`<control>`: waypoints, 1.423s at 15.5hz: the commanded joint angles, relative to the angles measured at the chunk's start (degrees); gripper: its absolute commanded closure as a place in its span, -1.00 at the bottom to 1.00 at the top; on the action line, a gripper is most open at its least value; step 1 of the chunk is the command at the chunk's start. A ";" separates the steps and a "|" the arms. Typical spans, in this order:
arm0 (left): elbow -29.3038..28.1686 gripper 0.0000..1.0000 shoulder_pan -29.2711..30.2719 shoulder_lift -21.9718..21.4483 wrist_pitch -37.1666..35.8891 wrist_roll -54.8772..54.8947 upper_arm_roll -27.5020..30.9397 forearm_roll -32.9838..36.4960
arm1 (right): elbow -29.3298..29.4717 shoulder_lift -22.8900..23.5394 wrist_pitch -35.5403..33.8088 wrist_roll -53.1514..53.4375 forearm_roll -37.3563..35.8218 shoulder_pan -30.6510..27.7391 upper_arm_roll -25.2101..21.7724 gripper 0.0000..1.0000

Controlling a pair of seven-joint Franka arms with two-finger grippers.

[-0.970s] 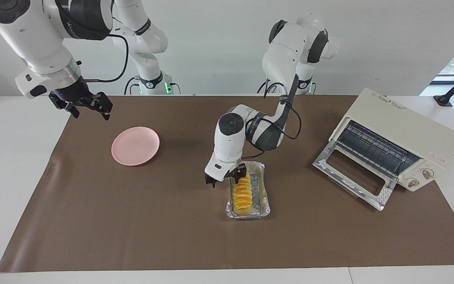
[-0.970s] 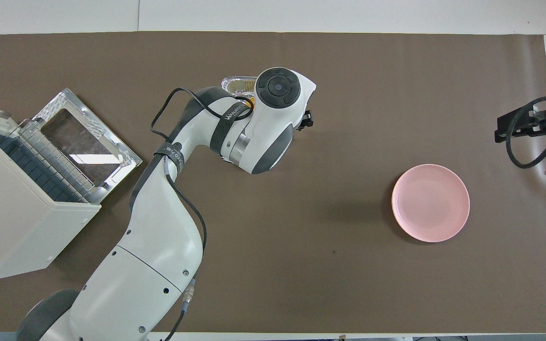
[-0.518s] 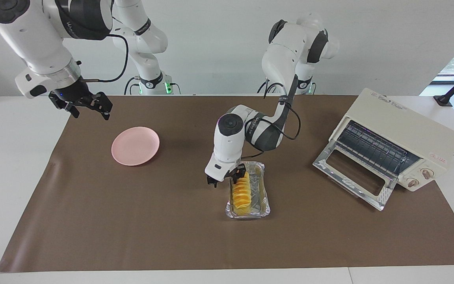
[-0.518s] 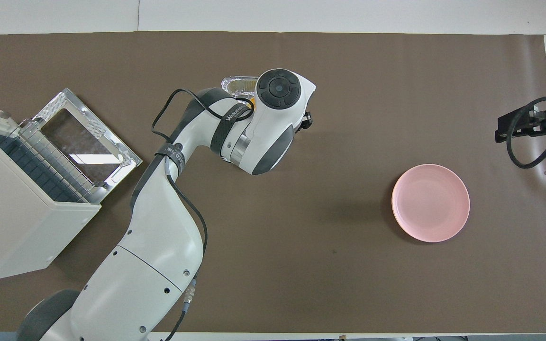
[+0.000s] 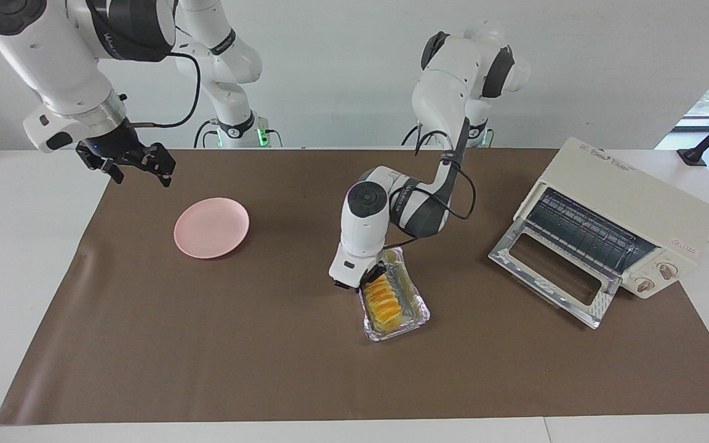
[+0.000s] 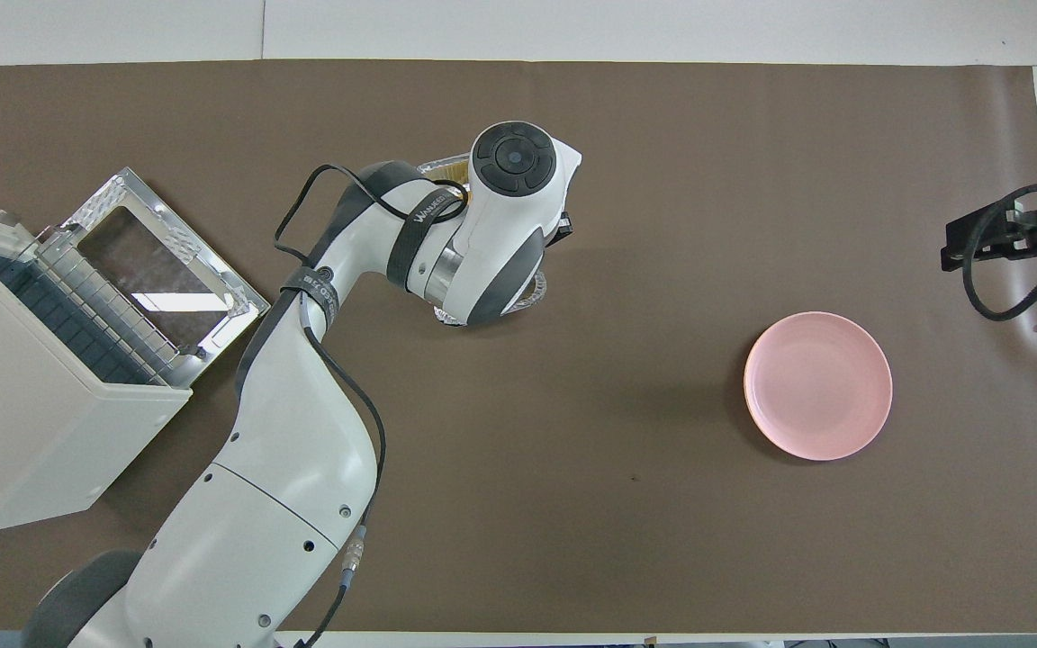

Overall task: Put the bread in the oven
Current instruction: 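Lift the foil tray with the left gripper and carry it toward the oven, then lower the foil tray into the open oven with the left gripper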

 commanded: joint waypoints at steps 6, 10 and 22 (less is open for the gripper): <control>-0.37 1.00 0.39 -7.51 -12.38 -6.35 13.00 -0.91 | -0.87 -1.11 -0.33 -1.54 -0.66 -0.59 0.41 -1.00; -0.72 1.00 4.06 -10.58 -16.33 -6.01 17.68 -0.99 | -0.96 -1.11 -0.33 -1.54 -0.66 -0.59 0.41 -1.00; -11.69 1.00 16.56 -16.47 -15.29 -6.19 17.86 -7.06 | -0.96 -1.11 -0.33 -1.54 -0.66 -0.59 0.41 -1.00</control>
